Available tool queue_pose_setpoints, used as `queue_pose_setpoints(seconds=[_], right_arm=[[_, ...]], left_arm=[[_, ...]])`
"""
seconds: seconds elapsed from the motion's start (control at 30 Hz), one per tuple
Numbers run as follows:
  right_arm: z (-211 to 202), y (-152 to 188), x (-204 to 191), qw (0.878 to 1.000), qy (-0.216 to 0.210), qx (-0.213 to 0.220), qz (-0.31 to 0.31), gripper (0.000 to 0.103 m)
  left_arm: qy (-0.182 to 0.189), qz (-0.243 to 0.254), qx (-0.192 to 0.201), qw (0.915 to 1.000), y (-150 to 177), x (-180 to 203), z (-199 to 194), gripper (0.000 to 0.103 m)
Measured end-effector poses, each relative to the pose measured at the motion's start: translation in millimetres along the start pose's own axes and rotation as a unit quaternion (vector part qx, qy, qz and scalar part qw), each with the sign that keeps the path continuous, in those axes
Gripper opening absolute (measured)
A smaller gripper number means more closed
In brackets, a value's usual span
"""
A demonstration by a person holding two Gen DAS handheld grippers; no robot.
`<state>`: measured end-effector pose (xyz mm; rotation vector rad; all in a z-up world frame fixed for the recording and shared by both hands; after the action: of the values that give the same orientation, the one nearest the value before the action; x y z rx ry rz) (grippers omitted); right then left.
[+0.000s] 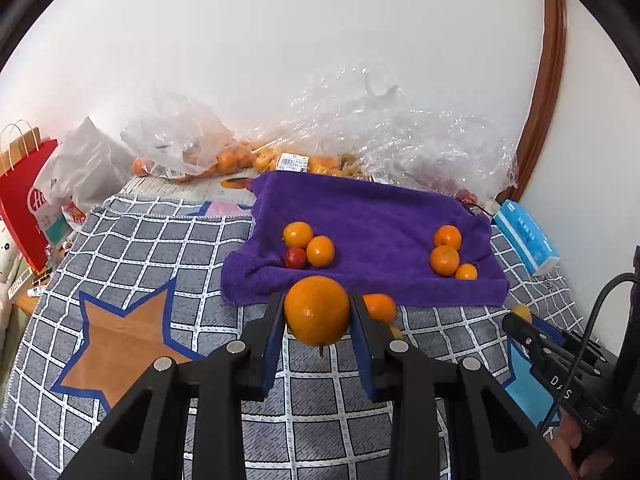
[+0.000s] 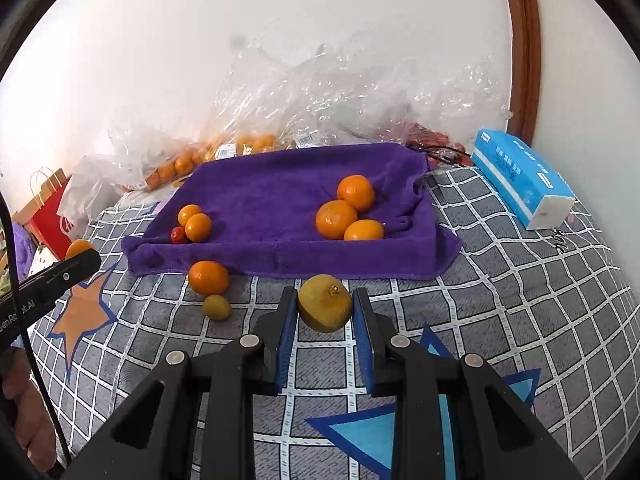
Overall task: Organize fruits
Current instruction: 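Carry the held orange and lemon over the purple towel with both tools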
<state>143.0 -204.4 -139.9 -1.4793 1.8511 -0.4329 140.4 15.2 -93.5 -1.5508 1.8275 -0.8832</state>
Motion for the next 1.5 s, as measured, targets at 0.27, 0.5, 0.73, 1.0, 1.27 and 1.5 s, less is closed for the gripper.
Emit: queue_pose_setpoints(seconds=[0.27, 0.5, 0.73, 1.0, 1.27, 1.5], right_arm=[[-9, -4, -8, 1.000, -0.005, 0.013, -0.001, 0.027], [-11, -10, -14, 1.000, -0.006, 0.019, -0.002, 0.027], [-11, -19, -19, 1.000, -0.009, 0.025, 0.001, 0.027], [-6, -30, -27, 1.000, -0.015, 0.028, -0.001, 0.027], [0, -36, -32, 1.000, -0.016, 0.026, 0.001, 0.027], [7, -46, -31, 1.000, -0.008, 0.029, 0.003, 0.027]], left_arm=[[0.000, -0.007, 0.008, 0.9999, -4, -5, -7, 0.030], [-0.004, -0.011, 0.010, 0.9999, -8, -12, -10, 0.030], [-0.003, -0.019, 0.010, 0.9998, -15, -19, -8, 0.030], [-0.006, -0.017, 0.014, 0.9997, -22, -22, -5, 0.030], [0.003, -0.018, 0.010, 0.9998, -28, -23, 3, 0.030], [0.010, -0.023, 0.010, 0.9996, -35, -24, 13, 0.030]])
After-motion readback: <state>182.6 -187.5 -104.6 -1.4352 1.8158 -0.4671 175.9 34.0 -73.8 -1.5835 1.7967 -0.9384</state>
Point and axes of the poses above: each gripper's, at about its wrist camera, not at the fingertips, and z roughly the way its jaws point, x to its right, y to its underside, the point moved 5 cm from there along z, roughly the way its jaws point, and after that the axes turned 11 degrees about z, right-handed, at the moved point
